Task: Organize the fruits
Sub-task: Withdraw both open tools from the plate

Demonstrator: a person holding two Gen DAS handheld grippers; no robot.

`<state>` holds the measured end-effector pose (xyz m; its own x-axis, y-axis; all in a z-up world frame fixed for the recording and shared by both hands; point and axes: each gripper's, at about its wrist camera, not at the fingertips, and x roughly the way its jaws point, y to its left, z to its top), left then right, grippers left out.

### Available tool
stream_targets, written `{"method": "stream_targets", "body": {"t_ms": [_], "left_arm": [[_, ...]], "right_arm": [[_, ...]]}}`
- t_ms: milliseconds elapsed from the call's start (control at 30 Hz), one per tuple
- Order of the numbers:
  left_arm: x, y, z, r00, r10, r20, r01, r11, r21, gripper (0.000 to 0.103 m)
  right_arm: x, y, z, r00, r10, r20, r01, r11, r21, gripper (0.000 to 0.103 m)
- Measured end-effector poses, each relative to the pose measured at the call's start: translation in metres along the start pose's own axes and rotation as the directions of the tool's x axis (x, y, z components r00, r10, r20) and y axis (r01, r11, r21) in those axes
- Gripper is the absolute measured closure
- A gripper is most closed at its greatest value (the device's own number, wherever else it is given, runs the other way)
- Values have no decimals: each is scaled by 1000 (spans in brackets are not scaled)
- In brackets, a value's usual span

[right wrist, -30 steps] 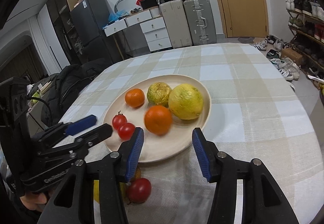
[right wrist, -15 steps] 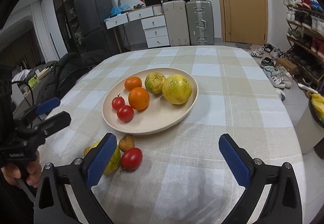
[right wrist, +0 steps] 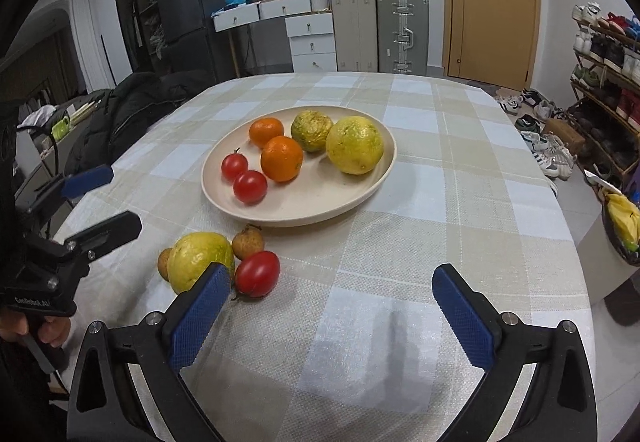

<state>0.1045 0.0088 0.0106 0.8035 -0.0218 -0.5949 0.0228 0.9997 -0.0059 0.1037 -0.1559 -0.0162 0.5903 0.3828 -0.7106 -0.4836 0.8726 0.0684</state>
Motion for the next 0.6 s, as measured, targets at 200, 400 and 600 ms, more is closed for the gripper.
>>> {"method": "stream_targets", "body": {"t_ms": [200, 400, 600], "left_arm": [[6, 4, -1, 1000, 5, -25, -5, 1000, -14, 1], [13, 8, 0, 999, -1, -47, 0, 999, -33, 1], [20, 11, -1, 998, 6, -65, -8, 999, -33, 1]], "right_arm": [[10, 8, -5, 999, -11, -46, 9, 999, -36, 0], [18, 14, -9, 996, -29, -83, 24, 998, -61, 0], [23, 18, -11, 993, -40, -110, 32, 997, -71, 0]]}}
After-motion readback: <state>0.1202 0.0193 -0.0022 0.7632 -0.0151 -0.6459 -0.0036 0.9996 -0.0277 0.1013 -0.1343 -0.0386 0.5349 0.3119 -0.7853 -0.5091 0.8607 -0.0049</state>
